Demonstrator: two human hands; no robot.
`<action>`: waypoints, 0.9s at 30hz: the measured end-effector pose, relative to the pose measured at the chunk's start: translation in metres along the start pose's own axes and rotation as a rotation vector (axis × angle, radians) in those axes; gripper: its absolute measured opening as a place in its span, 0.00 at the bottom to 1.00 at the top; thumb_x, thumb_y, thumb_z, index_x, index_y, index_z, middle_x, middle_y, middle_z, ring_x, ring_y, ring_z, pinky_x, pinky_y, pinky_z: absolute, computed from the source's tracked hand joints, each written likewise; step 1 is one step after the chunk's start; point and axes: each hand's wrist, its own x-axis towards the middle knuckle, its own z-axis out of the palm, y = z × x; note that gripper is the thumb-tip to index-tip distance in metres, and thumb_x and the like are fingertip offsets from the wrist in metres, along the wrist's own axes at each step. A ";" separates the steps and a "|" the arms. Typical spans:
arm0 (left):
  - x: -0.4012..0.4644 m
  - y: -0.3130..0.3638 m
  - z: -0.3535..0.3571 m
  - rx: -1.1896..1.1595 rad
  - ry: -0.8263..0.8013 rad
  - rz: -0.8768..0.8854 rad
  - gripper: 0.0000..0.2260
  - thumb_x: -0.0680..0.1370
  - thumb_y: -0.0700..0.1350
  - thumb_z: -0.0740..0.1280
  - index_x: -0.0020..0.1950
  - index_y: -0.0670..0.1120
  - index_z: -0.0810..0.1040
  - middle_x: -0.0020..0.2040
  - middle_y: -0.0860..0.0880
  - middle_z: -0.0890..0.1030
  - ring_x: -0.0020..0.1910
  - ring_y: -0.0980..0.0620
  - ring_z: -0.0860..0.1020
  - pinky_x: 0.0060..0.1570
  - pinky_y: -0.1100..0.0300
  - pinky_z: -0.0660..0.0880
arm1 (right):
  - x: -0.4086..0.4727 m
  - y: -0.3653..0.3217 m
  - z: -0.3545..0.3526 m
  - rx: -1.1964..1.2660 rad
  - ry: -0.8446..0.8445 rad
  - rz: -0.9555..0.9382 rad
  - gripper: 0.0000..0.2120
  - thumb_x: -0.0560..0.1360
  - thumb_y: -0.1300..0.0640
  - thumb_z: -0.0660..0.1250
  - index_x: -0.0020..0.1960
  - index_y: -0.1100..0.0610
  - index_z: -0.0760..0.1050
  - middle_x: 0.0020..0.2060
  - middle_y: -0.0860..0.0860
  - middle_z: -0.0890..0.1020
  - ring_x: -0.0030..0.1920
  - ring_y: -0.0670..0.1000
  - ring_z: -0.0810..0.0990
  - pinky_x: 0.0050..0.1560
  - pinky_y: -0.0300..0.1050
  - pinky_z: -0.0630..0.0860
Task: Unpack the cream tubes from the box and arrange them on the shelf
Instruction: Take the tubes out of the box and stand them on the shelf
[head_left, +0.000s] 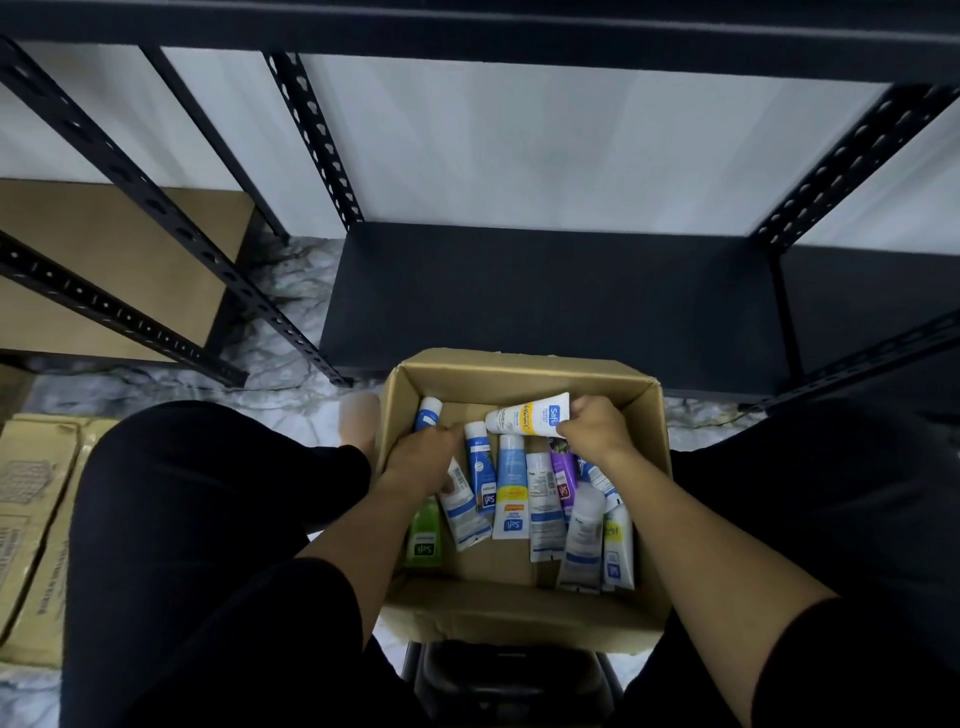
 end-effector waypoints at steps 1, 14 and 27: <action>-0.002 0.000 -0.001 -0.025 -0.008 -0.002 0.27 0.70 0.47 0.77 0.64 0.48 0.68 0.62 0.47 0.77 0.59 0.45 0.78 0.53 0.52 0.76 | -0.002 -0.002 0.000 -0.014 0.010 -0.025 0.13 0.76 0.65 0.68 0.60 0.61 0.79 0.55 0.58 0.83 0.52 0.56 0.83 0.41 0.42 0.79; -0.029 -0.006 -0.008 -0.081 -0.165 0.138 0.15 0.76 0.41 0.68 0.61 0.52 0.76 0.61 0.47 0.77 0.59 0.48 0.76 0.57 0.53 0.76 | -0.022 -0.019 0.011 -0.063 0.124 -0.218 0.09 0.76 0.64 0.69 0.53 0.54 0.76 0.51 0.53 0.83 0.48 0.50 0.82 0.49 0.49 0.81; -0.056 -0.019 -0.040 -0.291 0.058 0.101 0.13 0.71 0.48 0.73 0.54 0.47 0.79 0.53 0.49 0.80 0.51 0.52 0.76 0.47 0.58 0.73 | -0.056 -0.036 -0.014 -0.004 0.321 -0.331 0.04 0.77 0.60 0.68 0.52 0.54 0.78 0.50 0.53 0.84 0.46 0.50 0.84 0.34 0.38 0.78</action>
